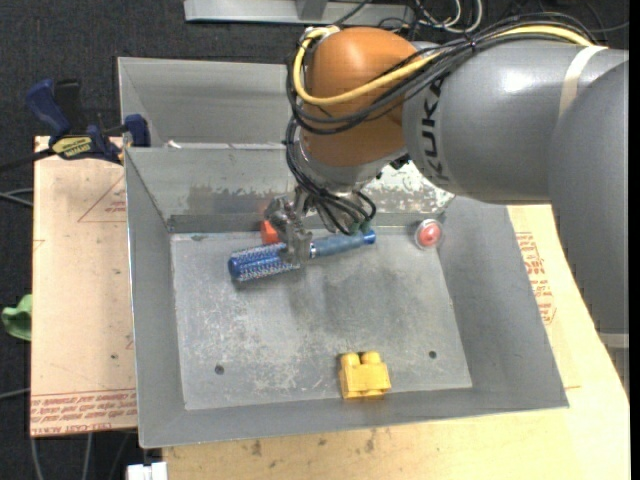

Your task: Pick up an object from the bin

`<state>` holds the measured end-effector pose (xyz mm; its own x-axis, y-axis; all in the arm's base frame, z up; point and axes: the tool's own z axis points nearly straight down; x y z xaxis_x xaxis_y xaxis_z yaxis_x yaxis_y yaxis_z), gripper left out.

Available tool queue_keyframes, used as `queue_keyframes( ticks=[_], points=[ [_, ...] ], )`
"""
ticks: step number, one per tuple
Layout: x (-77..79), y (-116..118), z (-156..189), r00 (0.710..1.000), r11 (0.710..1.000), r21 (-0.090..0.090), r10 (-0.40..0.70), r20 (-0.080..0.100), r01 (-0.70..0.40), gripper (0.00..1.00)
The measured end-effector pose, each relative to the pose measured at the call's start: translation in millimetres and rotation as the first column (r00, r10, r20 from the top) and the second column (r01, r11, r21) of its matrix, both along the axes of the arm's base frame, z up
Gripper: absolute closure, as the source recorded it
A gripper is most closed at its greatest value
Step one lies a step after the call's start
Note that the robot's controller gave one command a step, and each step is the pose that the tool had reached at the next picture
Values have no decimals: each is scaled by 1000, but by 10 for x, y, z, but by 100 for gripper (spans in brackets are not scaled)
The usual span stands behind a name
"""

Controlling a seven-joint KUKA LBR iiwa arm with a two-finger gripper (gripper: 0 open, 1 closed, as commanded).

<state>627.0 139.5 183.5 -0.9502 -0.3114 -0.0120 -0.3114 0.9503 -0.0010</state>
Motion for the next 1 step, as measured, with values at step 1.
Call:
queue_keyframes(
  ticks=[1],
  points=[
    [241,194,-958,999,999,3,-37,-1,37,100]
  ],
)
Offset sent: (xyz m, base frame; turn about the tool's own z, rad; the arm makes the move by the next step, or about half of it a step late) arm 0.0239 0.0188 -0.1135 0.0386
